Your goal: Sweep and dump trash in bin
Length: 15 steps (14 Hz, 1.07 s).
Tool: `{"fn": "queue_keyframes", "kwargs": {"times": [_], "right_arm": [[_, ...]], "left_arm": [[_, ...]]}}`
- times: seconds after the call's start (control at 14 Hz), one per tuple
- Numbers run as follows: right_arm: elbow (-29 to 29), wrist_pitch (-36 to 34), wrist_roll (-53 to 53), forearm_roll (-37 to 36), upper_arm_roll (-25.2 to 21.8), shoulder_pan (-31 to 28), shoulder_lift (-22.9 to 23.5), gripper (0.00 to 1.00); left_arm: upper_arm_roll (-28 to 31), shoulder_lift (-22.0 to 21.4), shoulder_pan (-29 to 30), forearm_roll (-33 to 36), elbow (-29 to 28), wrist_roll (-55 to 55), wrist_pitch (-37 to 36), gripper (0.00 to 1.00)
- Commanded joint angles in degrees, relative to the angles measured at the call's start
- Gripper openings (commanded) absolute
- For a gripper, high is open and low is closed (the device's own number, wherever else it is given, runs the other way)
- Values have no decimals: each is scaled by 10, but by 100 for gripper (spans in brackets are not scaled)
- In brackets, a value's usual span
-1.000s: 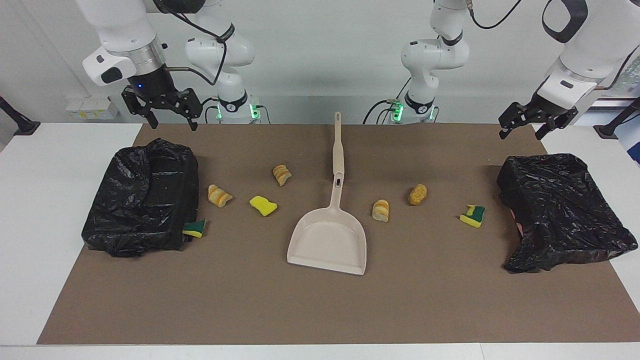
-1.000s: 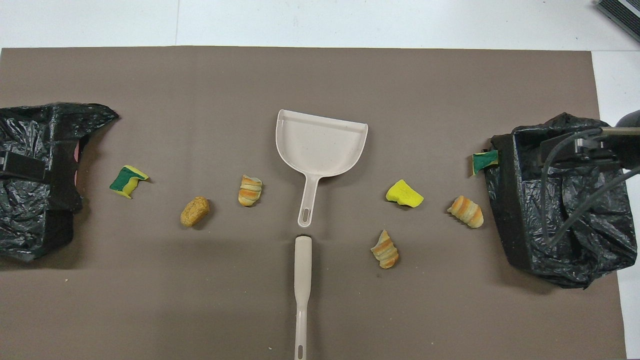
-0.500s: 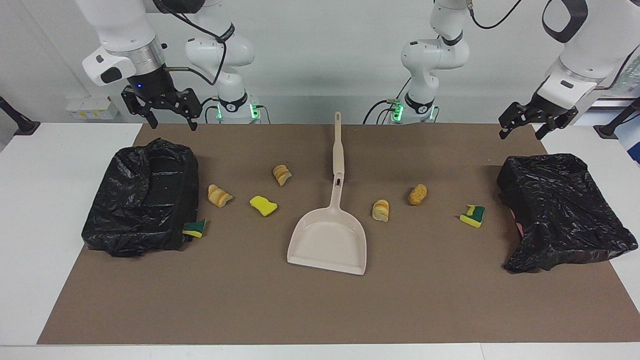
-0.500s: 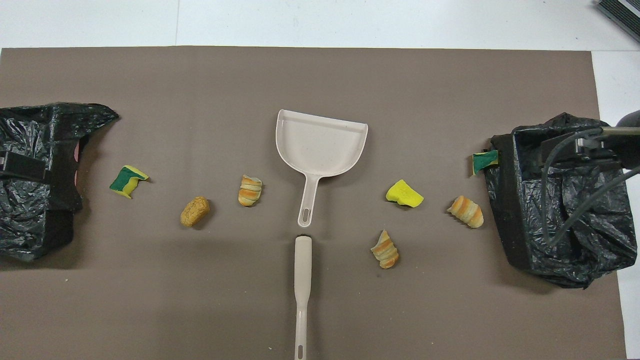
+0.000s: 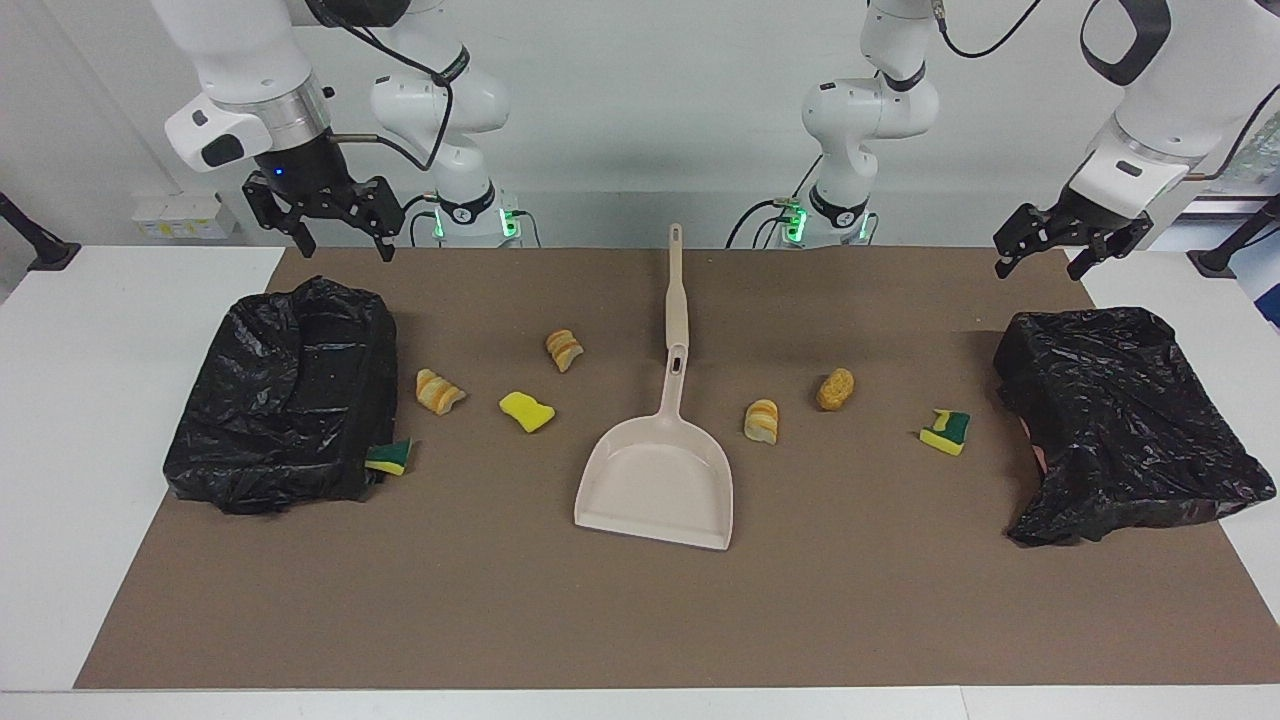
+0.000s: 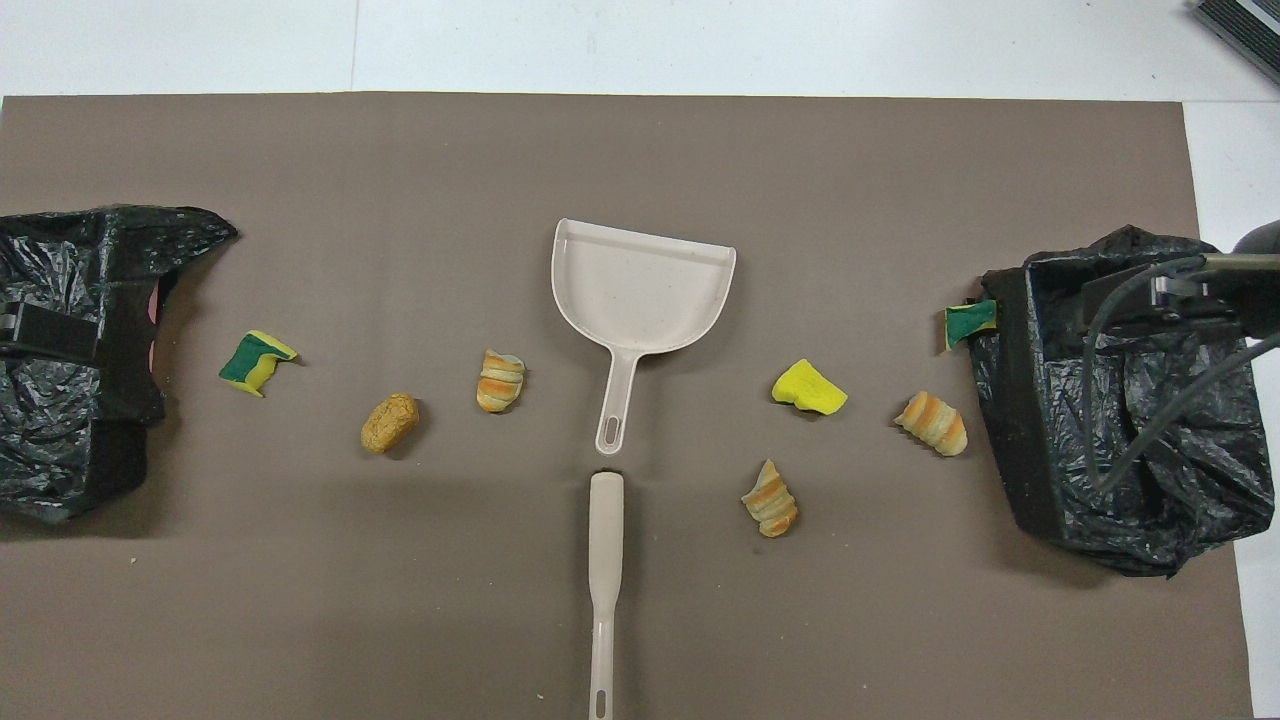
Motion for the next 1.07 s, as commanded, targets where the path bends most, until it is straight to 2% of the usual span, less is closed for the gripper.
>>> {"fn": "queue_keyframes", "kwargs": {"times": [0.0, 0.21, 0.29, 0.43, 0.57, 0.79, 1.0], "right_arm": [[-1, -2, 10, 2, -1, -2, 0, 100], [-5, 3, 16, -1, -1, -2, -4, 100], [-8, 9, 32, -2, -1, -1, -4, 100], [-14, 17, 69, -7, 3, 7, -5, 100], [-19, 38, 82, -7, 8, 13, 1, 100], [-23, 68, 121, -10, 7, 55, 25, 100], [-22, 101, 165, -10, 7, 105, 62, 100]], "left_arm": [[2, -10, -3, 8, -1, 5, 7, 100], [-6, -11, -19, 7, -9, 6, 8, 100], [-6, -15, -33, 7, -28, 8, 7, 100], [-8, -60, -57, 2, -103, 11, 8, 100], [-8, -97, -111, 2, -152, 13, 7, 100], [-8, -112, -174, -8, -196, 4, 14, 100], [-8, -134, -250, -13, -289, 2, 97, 100]]}}
